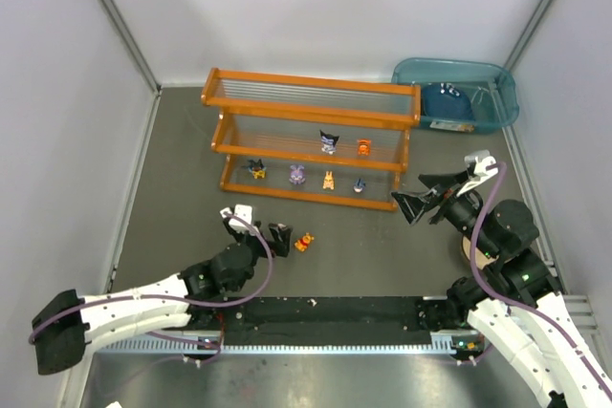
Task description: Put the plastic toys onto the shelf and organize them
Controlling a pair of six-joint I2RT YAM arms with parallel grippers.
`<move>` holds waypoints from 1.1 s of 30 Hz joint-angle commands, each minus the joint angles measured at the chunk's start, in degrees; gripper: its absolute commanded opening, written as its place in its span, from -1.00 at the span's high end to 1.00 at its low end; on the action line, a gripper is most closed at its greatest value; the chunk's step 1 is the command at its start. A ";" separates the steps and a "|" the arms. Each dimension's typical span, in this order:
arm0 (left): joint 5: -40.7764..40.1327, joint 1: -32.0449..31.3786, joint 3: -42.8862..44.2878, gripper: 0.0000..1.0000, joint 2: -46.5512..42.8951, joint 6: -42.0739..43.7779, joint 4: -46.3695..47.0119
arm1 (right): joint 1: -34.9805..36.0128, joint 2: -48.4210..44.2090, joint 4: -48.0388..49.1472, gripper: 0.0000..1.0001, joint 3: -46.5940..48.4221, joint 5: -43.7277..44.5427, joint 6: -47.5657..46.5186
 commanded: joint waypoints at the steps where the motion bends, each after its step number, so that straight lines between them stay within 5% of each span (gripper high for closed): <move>1: -0.40 -0.32 1.41 -0.97 4.15 0.45 2.13 | -0.07 -0.38 1.63 -0.98 0.11 -0.68 -0.59; 11: -0.31 -0.32 3.00 -0.74 14.36 0.27 6.52 | -0.07 -0.56 1.63 -0.98 0.03 -0.68 -0.68; 33: 0.92 -0.14 2.91 -0.14 16.92 1.86 9.87 | -0.07 -0.29 1.80 -0.98 -0.24 -0.51 -0.68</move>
